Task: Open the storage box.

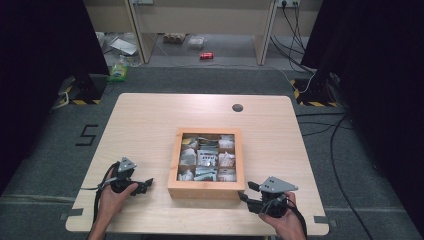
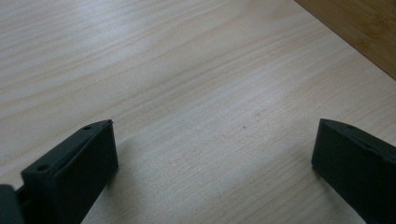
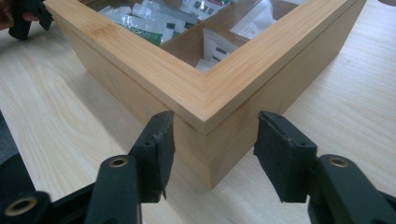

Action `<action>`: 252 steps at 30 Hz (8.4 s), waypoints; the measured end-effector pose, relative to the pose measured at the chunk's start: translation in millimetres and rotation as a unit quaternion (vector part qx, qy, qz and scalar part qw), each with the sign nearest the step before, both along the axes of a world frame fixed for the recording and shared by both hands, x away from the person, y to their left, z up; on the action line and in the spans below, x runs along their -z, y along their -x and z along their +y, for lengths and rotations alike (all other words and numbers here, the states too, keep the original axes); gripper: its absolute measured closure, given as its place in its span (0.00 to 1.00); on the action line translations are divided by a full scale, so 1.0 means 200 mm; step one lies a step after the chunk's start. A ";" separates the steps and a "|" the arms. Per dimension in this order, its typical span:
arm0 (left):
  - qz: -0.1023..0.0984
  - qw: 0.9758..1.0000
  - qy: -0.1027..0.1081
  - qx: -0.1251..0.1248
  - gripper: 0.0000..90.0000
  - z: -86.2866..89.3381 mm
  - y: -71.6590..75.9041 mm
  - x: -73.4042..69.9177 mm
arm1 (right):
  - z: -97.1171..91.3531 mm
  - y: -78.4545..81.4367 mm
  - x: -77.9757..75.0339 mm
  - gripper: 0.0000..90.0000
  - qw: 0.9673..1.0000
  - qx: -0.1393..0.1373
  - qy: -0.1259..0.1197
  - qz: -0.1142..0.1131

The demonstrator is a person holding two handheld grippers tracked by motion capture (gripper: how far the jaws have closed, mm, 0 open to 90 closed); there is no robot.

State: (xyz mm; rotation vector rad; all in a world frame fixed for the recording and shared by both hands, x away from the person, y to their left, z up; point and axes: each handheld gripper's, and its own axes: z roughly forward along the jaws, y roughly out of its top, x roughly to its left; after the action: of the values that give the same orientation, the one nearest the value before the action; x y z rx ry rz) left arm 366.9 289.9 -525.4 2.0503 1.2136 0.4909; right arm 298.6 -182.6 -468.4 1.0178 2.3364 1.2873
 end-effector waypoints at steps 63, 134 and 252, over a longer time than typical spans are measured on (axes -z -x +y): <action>0.000 1.000 0.000 0.000 0.00 0.00 0.00 0.00 | 0.08 -0.12 -0.15 0.59 0.997 0.025 -0.054 -0.055; 0.001 1.000 0.000 0.001 0.00 0.00 0.00 0.00 | 0.14 -0.68 -0.39 0.60 0.980 0.128 -0.118 -0.095; 0.001 1.000 -0.001 0.000 0.00 0.00 0.00 0.00 | 0.14 -0.67 -0.33 0.55 0.994 0.085 -0.058 -0.029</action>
State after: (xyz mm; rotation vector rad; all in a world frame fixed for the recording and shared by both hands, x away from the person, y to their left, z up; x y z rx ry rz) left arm 366.8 290.0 -525.3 2.0526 1.2137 0.4904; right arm 431.9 -153.8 -403.2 1.1721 2.1026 1.3783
